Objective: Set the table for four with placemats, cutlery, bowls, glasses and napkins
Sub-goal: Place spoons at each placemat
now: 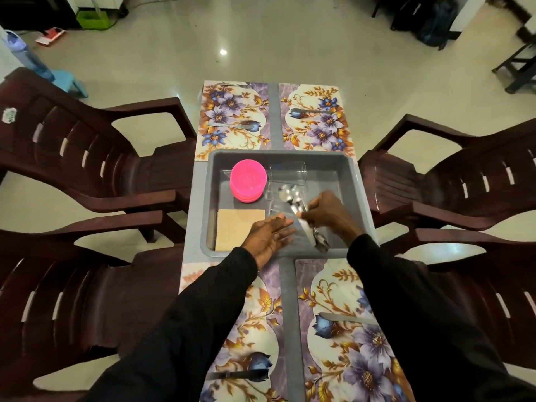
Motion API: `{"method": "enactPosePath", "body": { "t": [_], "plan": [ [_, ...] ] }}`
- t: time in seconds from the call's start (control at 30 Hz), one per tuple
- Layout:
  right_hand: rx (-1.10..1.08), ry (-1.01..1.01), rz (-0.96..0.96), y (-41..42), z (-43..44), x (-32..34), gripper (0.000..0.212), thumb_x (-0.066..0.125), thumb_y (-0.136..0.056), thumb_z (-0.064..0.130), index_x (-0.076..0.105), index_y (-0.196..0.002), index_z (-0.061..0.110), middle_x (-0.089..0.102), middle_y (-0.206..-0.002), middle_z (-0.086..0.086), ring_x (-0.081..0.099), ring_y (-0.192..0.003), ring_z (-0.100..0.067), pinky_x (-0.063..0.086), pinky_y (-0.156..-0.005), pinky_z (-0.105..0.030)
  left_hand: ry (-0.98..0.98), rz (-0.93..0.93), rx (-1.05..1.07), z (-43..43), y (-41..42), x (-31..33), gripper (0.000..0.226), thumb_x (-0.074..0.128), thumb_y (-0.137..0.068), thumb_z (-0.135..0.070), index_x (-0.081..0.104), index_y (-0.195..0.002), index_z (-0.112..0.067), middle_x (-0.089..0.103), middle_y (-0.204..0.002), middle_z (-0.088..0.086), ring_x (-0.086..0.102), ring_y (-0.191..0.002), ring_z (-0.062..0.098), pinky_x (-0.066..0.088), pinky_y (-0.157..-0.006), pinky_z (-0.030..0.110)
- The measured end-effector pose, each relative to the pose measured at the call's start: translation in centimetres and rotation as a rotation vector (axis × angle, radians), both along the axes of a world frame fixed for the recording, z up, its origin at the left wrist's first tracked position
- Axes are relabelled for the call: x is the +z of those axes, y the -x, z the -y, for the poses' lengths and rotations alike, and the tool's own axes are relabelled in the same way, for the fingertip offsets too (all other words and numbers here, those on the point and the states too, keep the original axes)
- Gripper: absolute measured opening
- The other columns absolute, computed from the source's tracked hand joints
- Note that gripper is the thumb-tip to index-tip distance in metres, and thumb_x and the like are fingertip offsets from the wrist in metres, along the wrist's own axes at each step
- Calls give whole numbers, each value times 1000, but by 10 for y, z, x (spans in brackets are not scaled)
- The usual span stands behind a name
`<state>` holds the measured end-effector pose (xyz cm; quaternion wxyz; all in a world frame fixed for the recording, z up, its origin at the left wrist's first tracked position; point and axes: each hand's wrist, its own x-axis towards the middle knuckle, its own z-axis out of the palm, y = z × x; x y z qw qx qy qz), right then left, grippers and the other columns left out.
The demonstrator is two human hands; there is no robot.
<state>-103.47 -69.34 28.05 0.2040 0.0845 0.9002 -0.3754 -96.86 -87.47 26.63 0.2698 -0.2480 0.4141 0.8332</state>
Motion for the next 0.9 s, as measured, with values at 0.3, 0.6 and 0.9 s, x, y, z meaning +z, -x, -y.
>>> {"method": "enactPosePath", "body": {
  "t": [0.3, 0.6, 0.9],
  "plan": [
    [107, -61, 64, -90, 61, 3, 24, 81, -70, 14, 60, -64, 4, 57, -54, -4, 52, -48, -13, 43, -49, -32, -22, 94, 24, 19, -70, 7, 10, 54, -102, -8, 64, -102, -4, 71, -82, 14, 74, -71, 24, 64, -71, 41],
    [222, -46, 139, -168, 89, 17, 53, 93, -68, 35, 69, -76, -12, 62, -61, -15, 54, -56, -18, 42, -57, -30, 5, 129, 46, 55, -151, 10, 17, 47, -103, 2, 64, -99, 4, 74, -78, 17, 74, -61, 24, 62, -56, 39],
    [144, 22, 129, -246, 94, 32, 34, 85, -82, 26, 73, -72, -5, 74, -71, -16, 71, -64, -26, 62, -72, -41, -41, 99, 21, 96, -225, 7, 23, 43, -103, 3, 64, -112, 6, 71, -111, 29, 75, -88, 36, 63, -78, 45]
  ]
}}
